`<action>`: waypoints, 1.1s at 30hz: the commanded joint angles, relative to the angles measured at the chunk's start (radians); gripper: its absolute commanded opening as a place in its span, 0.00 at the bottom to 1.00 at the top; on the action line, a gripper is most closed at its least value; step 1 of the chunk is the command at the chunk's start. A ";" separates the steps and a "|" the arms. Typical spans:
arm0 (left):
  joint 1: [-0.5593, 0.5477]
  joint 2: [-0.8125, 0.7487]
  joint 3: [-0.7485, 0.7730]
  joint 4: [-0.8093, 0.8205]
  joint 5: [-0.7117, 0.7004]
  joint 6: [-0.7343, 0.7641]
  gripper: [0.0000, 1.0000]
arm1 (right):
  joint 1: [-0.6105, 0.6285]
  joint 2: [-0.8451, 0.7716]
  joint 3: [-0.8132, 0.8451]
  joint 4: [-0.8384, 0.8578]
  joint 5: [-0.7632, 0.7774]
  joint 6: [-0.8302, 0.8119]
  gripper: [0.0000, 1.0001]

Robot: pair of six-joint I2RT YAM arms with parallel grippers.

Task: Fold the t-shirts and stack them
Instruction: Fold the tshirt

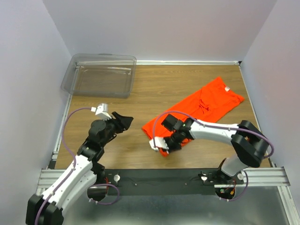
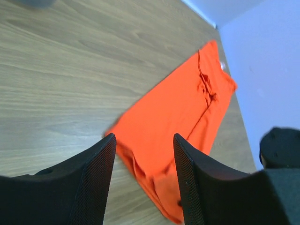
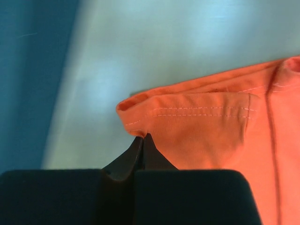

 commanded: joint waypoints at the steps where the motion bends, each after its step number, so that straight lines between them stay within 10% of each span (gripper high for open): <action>1: 0.004 0.154 0.000 0.210 0.181 0.056 0.61 | 0.059 -0.123 -0.110 -0.158 -0.067 -0.037 0.05; 4: 0.004 0.344 0.081 0.272 0.247 0.140 0.63 | 0.057 -0.241 -0.135 -0.164 0.020 0.030 0.42; 7: -0.010 0.573 0.209 0.301 0.317 0.221 0.64 | 0.017 -0.389 -0.092 -0.138 0.114 0.138 0.53; 12: -0.100 0.915 0.469 0.312 0.389 0.341 0.64 | -0.482 -0.490 -0.058 0.047 0.091 0.320 0.70; 17: -0.166 1.286 0.844 0.226 0.402 0.404 0.64 | -0.960 -0.397 -0.061 0.163 -0.085 0.608 0.73; 21: -0.186 1.508 1.088 0.160 0.471 0.415 0.64 | -1.098 -0.291 -0.011 0.134 -0.142 0.681 0.73; 33: -0.244 1.877 1.583 -0.118 0.475 0.421 0.62 | -1.149 -0.297 -0.012 0.134 -0.161 0.713 0.73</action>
